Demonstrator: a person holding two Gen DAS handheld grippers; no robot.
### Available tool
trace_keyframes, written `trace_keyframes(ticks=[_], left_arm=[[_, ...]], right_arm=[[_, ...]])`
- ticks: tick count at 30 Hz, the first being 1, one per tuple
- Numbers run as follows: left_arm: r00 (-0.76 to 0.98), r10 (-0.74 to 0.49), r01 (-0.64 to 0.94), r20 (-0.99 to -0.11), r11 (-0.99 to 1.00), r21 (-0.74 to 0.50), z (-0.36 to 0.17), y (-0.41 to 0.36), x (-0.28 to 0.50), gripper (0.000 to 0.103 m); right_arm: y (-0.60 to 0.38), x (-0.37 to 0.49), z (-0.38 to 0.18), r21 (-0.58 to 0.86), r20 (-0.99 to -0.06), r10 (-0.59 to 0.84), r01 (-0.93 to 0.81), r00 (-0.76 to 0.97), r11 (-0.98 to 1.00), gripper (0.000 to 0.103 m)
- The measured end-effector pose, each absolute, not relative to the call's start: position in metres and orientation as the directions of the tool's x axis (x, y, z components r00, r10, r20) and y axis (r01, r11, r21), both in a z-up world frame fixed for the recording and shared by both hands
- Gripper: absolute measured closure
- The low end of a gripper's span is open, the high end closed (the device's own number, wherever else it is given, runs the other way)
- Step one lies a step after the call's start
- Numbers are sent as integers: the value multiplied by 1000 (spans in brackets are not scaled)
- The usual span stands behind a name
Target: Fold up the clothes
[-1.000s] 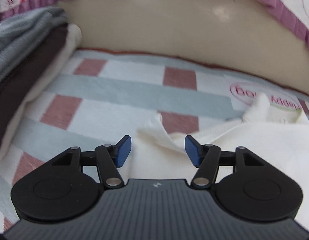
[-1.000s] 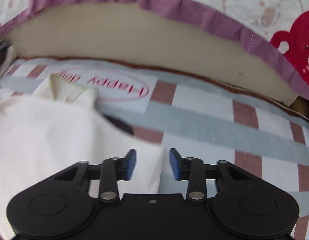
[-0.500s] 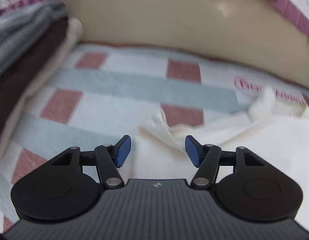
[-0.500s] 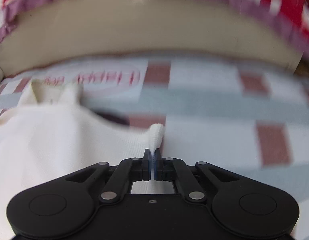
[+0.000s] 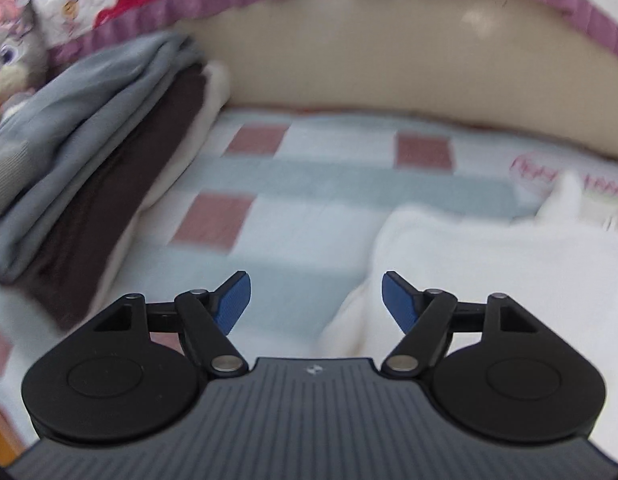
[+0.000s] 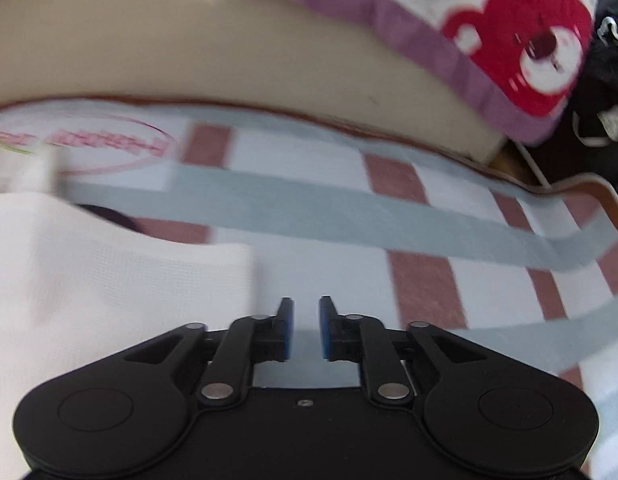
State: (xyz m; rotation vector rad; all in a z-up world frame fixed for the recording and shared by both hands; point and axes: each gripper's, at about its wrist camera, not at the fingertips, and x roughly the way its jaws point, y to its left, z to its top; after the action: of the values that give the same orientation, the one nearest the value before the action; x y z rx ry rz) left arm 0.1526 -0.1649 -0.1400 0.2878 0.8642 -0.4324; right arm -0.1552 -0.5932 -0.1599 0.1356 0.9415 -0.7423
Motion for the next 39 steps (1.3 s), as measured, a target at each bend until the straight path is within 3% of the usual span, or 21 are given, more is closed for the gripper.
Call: trace_keyframes(ticks=[1,3,5,8,11,14,17,20,25,27,29,31,34,35,36,37,38,39], left_arm=[[532,-248,461,-810,887,31,-141,-151,150,31],[438,-282,427,-854,901,-79,-145,-121,144,31],[407,-263,389,-874,916,-95,-146,-96,131,31],[371,-280,385,-886,914,-128,-142,-71,112,31],[288,-347,389,-893,894,-223,-148,-57,94,31],[199,-345,398,-917,884,-246,-167,-53,77,31],[215,-257,441,-942,886,-141,-178,-60,62,31],[285,-217,507,-934,861,-46,-175,-66,52,24],[239,-318,555,-917,820,-140,-175,-64,47,24],[243,-299,617,-923,782,-91,-178,-74,37,26],[260,-238,673,-936,740,-1,-186,-87,26,25],[286,-202,709,-937,703,65,-190,-97,18,21],[297,-197,720,-934,689,84,-190,-100,16,21],[294,-209,716,-933,694,70,-189,-99,17,24],[292,-233,719,-928,693,52,-188,-98,18,43],[291,-261,724,-920,689,34,-184,-98,17,79],[304,-284,727,-909,686,30,-179,-98,16,94],[359,-298,722,-885,689,61,-169,-98,13,94]], right_arm=[[-586,-158,-153,-188,-766,-506,615,396,765,53],[-571,-164,-139,-156,-748,-480,582,458,798,53],[-558,-165,-122,-28,-741,-377,535,556,844,53],[-537,-166,-105,312,-690,-108,428,716,848,53],[-492,-148,-108,467,-647,140,244,749,850,53],[-433,-122,-120,416,-707,273,72,652,907,53],[-395,-108,-131,384,-738,317,-16,596,923,53],[-377,-102,-142,386,-752,343,-45,563,921,53],[-374,-125,-148,269,-835,234,-1,497,963,53],[-383,-151,-145,268,-843,201,66,499,961,53],[-402,-190,-142,326,-828,195,170,525,930,51],[-424,-229,-150,419,-834,195,363,516,832,42],[-455,-288,-167,534,-829,220,611,513,584,43],[-461,-304,-172,577,-804,223,635,551,513,44],[-466,-316,-174,604,-784,201,648,587,465,44],[-473,-323,-176,615,-774,166,665,610,423,44],[-478,-327,-178,625,-768,141,683,625,378,44],[-484,-332,-180,635,-761,116,697,638,332,44]])
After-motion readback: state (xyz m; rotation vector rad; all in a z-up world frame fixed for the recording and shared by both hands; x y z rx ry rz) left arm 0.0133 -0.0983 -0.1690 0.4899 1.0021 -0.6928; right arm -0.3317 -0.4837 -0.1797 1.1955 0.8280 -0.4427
